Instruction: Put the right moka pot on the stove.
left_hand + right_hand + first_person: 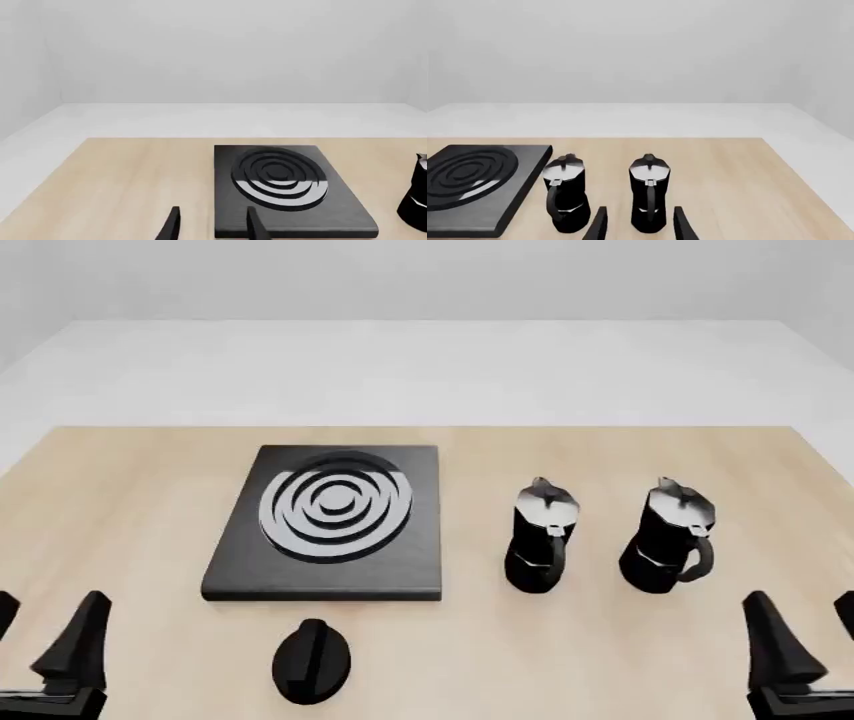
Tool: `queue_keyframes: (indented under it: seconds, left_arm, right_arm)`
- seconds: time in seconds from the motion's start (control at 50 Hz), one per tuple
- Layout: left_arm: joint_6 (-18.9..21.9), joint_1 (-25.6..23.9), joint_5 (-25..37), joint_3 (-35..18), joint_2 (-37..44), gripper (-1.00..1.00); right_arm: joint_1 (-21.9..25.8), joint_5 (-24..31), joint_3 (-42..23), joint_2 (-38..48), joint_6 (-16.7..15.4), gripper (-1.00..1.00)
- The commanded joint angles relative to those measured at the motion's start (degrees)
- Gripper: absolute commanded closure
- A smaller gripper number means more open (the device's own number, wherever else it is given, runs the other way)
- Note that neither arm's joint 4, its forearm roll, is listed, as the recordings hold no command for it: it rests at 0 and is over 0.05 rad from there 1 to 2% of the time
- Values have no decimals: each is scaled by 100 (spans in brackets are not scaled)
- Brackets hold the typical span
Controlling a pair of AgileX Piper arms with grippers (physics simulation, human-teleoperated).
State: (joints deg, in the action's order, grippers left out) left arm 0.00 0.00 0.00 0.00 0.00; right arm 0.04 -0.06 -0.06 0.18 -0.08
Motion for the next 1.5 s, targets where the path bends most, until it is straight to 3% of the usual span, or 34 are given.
queue_keyframes:
  seconds: [0.02,0.18,0.24,0.26,0.42,0.48,0.52,0.56,0.64,0.92,1.0,1.5]
  left_arm:
    - [0,0,0,0,0,-100]
    - [0,0,0,0,0,-100]
    - [0,0,0,0,0,-100]
    - [0,0,0,0,0,-100]
    - [0,0,0,0,0,-100]
    - [0,0,0,0,0,-100]
    - [0,0,0,0,0,-100]
    - [0,0,0,0,0,-100]
    - [0,0,0,0,0,-100]
    - [0,0,0,0,0,-100]
    - [0,0,0,0,0,-100]
    - [0,0,0,0,0,-100]
  right_arm:
    - [15,-3,-22,49,-24,-100]
    - [-49,66,-66,8,-134,-100]
    - [-67,228,-274,1,-426,-100]
    - [12,410,-370,13,-131,-100]
    - [29,1085,-926,128,-238,-100]
    - [41,1077,-1018,374,-282,-100]
    - [185,1078,-1118,561,-127,-100]
    - [151,1022,-1174,713,-232,-100]
    - [256,930,-1427,1223,107,-100]
    - [430,694,-2032,2495,243,-100]
    - [439,622,-2174,2917,421,-100]
    - [306,269,-2387,4140,356,-100]
